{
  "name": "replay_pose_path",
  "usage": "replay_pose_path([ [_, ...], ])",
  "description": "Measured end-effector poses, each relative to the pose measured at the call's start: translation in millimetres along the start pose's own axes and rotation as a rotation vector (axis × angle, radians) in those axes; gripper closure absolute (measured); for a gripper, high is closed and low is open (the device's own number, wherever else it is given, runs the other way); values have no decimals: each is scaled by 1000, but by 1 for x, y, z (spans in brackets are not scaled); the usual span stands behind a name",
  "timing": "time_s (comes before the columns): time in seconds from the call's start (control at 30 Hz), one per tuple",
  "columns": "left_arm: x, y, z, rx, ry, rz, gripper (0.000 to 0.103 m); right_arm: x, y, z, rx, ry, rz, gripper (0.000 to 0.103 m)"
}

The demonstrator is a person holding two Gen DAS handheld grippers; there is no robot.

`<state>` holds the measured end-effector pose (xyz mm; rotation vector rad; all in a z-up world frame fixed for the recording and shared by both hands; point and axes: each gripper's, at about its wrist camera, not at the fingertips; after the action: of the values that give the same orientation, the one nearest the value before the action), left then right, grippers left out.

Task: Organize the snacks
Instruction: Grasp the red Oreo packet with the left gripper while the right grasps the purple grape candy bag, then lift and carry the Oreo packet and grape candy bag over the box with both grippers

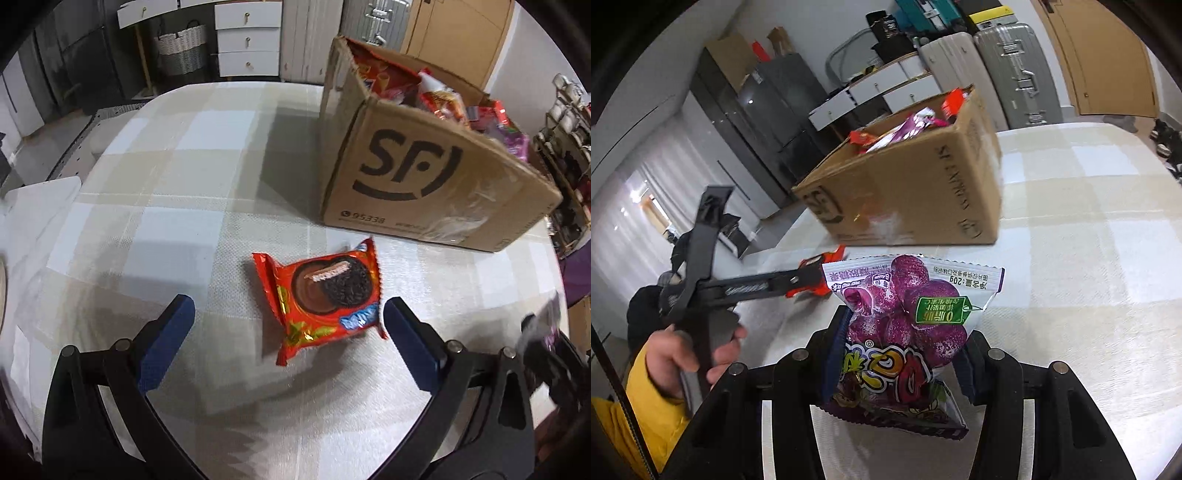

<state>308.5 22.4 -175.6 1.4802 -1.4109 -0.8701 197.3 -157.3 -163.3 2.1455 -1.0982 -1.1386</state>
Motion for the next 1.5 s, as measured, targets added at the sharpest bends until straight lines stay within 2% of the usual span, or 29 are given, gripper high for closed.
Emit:
replay_pose_path([
  [0.2,-2,-12,-4,14,-5,16,3,-6,-3,2,5,26,-25,52],
  [0.23,-2,-13,-4,15,-8,27,7,-5,-4,3,2,29,-26,52],
  [0.27,-1,-12,-4,20,-11,36,16,-5,-5,3,-1,30,-25,52],
  [0.3,-1,-11,-4,27,-13,49,29,-5,-6,3,-4,32,-23,52],
  [0.33,1,-10,-2,30,-16,69,35,-6,-7,3,-6,34,-23,52],
  [0.37,2,-10,-3,28,-21,91,46,-7,-6,3,-2,37,-21,52],
  [0.4,4,-10,-3,23,-30,110,50,-6,-6,2,1,37,-22,52],
  [0.53,9,-5,-1,43,-67,90,62,1,-3,3,11,10,-39,52],
  [0.67,2,3,0,34,-51,122,62,5,0,4,25,-4,-49,52],
  [0.93,10,67,27,134,-80,117,62,-18,15,-1,43,37,-18,52],
  [1.33,31,226,75,360,-200,210,62,-137,158,-27,233,301,59,52],
  [1.5,39,305,96,460,-260,242,62,-181,210,-56,278,359,91,52],
])
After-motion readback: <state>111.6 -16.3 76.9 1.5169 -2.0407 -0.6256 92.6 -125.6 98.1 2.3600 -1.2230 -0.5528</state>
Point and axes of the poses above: each gripper's, at about its wrist camera, not at the fingertips, and y roughly against the way its jaws point, x to its right, z to its underside, and after that the axes turned 8 degrees about -x, right-handed
